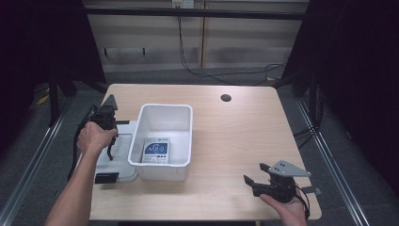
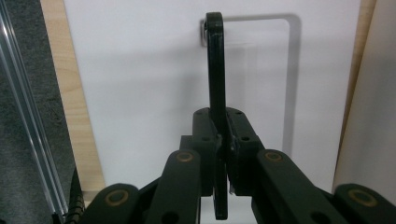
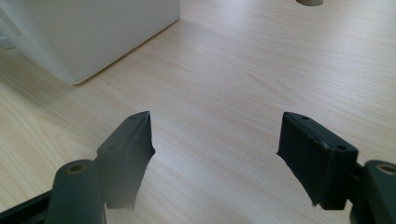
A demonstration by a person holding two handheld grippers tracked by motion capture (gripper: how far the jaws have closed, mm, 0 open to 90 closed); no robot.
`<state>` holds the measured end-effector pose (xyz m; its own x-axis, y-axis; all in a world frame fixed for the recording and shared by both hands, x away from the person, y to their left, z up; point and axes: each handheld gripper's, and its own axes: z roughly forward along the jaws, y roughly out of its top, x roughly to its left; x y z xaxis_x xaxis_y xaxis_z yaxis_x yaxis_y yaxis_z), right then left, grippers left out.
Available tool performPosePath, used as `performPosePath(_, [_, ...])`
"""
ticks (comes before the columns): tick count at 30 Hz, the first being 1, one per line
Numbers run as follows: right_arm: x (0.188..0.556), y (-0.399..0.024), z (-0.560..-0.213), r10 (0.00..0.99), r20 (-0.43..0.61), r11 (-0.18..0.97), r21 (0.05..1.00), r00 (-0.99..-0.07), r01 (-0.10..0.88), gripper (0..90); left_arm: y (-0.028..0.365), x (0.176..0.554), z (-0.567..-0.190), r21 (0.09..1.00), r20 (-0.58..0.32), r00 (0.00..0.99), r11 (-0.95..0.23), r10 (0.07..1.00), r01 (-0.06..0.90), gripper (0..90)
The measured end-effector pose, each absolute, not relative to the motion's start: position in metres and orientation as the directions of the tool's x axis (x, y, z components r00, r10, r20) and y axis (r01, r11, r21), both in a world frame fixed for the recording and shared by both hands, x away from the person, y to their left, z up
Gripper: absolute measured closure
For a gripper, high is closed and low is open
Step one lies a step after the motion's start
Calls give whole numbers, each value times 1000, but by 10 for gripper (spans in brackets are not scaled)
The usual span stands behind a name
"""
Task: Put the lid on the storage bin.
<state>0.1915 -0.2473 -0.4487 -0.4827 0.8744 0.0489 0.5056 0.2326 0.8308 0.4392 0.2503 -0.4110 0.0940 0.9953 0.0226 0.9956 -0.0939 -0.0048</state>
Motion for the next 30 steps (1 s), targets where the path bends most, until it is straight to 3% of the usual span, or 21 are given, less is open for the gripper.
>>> performPosePath(30, [192,-246,-448,873,51,230,835,-485,501,247,267,434,-375,38,-52,121,-119,991,992,850])
